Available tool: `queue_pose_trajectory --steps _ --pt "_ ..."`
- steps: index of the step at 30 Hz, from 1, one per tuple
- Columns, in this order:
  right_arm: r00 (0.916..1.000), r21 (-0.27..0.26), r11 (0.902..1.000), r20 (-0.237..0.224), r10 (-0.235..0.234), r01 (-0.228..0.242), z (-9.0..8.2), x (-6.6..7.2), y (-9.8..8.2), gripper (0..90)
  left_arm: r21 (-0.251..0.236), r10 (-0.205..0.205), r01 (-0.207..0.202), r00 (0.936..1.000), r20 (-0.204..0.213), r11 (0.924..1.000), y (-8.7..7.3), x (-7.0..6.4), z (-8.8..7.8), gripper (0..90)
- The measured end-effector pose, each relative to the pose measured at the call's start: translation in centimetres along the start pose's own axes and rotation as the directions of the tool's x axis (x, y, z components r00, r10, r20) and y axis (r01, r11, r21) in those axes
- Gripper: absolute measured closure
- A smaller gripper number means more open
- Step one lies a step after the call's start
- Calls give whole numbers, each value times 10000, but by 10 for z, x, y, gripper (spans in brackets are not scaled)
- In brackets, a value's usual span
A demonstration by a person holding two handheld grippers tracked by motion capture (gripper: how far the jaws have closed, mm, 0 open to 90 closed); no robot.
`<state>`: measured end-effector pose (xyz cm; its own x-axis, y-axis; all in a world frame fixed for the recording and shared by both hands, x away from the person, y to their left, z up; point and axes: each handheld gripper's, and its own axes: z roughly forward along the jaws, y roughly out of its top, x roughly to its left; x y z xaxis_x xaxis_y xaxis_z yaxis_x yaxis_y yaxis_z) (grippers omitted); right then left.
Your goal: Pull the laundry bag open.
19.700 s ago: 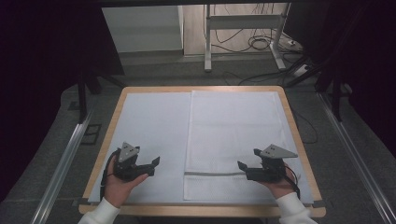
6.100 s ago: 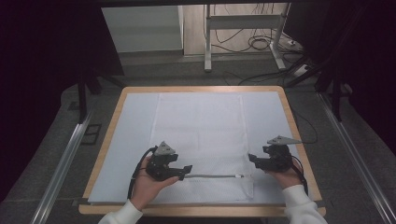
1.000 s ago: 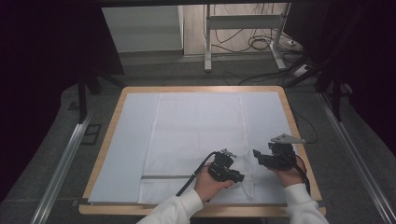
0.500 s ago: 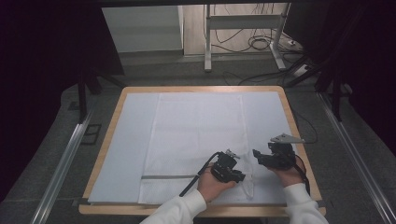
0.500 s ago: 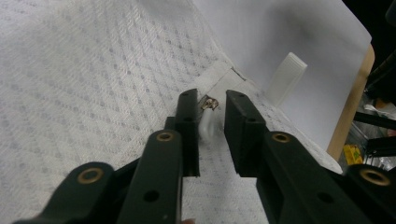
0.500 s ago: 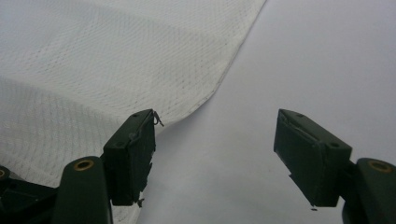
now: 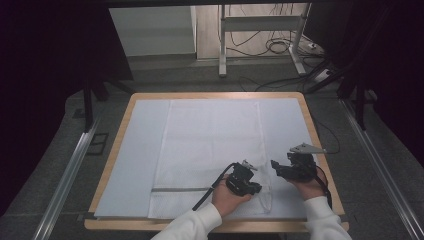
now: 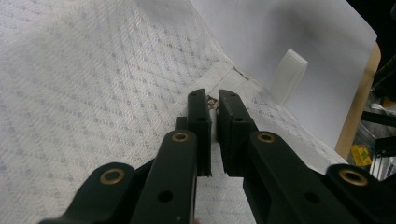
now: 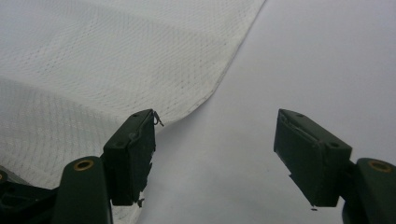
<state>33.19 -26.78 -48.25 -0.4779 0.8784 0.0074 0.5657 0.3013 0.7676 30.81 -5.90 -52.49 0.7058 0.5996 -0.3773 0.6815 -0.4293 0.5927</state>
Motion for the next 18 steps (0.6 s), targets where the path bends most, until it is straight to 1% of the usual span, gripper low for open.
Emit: queue_pose_trajectory --steps 5,8,10,12,13,14,15,16,18 --pt "10000 -22 10000 15 -26 26 0 0 0 286 55 -150 149 9997 189 9999 1 2 0 857" --pt "10000 -25 10000 23 -29 29 0 0 0 286 51 -89 88 9999 139 9999 1 1 0 859" --pt "10000 -19 10000 17 -31 31 0 0 0 286 41 25 -26 10000 18 10000 1 -1 0 860" --pt "10000 -16 10000 18 -30 30 0 0 0 286 80 307 -305 9993 -225 9995 1 -5 0 863" --pt "10000 -21 10000 20 -34 34 0 0 0 286 80 307 -305 9993 -225 9995 1 -5 0 864" --pt "10000 -21 10000 20 -34 34 0 0 0 286 129 508 -503 9980 -387 9986 2 -7 0 864" --pt "10000 -4 10000 18 -44 44 0 0 0 286 182 816 -807 9948 -616 9966 3 -11 0 867" --pt "10000 -17 10000 11 -39 39 0 0 0 286 209 890 -878 9940 -639 9959 4 -12 0 868" --pt "10000 -21 10000 12 -32 32 0 0 0 286 207 863 -852 9944 -616 9961 4 -12 0 868"
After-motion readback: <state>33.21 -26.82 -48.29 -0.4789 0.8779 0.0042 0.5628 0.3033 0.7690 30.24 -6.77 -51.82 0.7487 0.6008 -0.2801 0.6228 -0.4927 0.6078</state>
